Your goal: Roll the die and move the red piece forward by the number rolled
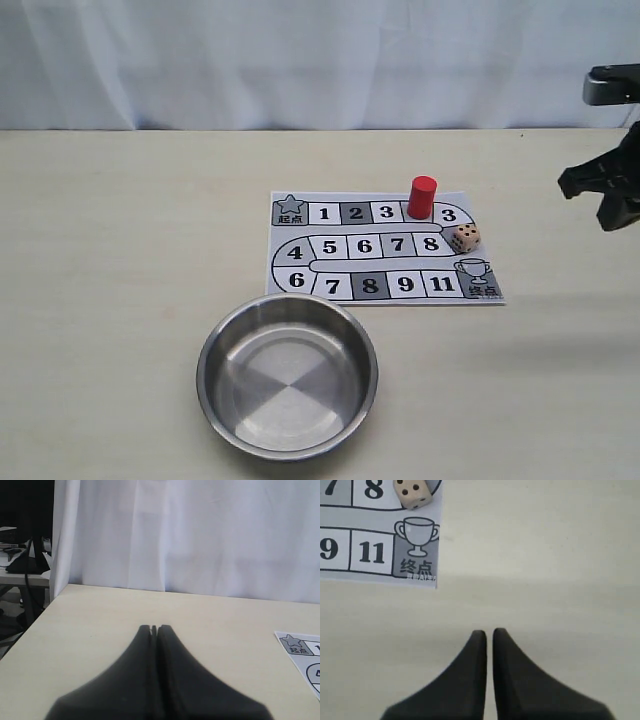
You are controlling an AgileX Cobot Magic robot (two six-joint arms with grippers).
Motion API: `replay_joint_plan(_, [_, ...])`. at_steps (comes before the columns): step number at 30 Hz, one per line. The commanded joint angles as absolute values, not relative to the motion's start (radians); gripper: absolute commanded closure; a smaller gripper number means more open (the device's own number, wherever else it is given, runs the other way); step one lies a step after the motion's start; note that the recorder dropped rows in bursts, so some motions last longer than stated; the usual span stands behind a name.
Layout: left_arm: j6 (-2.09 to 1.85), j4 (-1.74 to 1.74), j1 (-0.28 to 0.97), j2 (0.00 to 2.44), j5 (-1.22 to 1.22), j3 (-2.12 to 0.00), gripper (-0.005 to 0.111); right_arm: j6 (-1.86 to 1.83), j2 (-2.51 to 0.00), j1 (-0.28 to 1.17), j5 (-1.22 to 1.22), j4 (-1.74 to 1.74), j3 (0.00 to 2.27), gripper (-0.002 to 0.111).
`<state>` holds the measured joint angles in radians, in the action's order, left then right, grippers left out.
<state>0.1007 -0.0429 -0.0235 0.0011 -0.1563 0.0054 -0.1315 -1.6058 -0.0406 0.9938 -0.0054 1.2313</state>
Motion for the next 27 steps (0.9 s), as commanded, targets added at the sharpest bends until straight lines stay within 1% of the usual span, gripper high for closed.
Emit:
replay_joint_plan(1, [0.1,-0.044,-0.024,0.0,-0.144,0.0,0.107,-0.111,-1.423,-0.044,0.886,0.009,1.091,0.104])
replay_joint_plan(6, [0.1,-0.044,-0.024,0.0,-0.144,0.0,0.107,-0.118,-1.177,-0.044,0.732,0.011,0.928,0.104])
replay_joint_plan(7, [0.1,-0.044,-0.024,0.0,-0.144,0.0,0.107,-0.118,-1.076,-0.044,0.703,0.018,0.894,0.104])
replay_joint_plan(10, [0.1,-0.044,-0.024,0.0,-0.144,0.0,0.107,-0.118,-0.943,-0.044,0.7,0.018,0.878,0.104])
replay_joint_plan(12, [0.1,-0.044,-0.024,0.0,-0.144,0.0,0.107,-0.118,-0.777,-0.044,0.694,0.037,0.865,0.104])
replay_joint_plan(21, [0.1,-0.044,-0.024,0.0,-0.141,0.0,0.107,-0.118,-0.265,-0.044,0.761,0.092,0.858,0.104])
replay_joint_plan(27, [0.1,-0.044,-0.024,0.0,-0.141,0.0,0.107,-0.117,-0.099,-0.042,0.871,0.092,0.858,0.104])
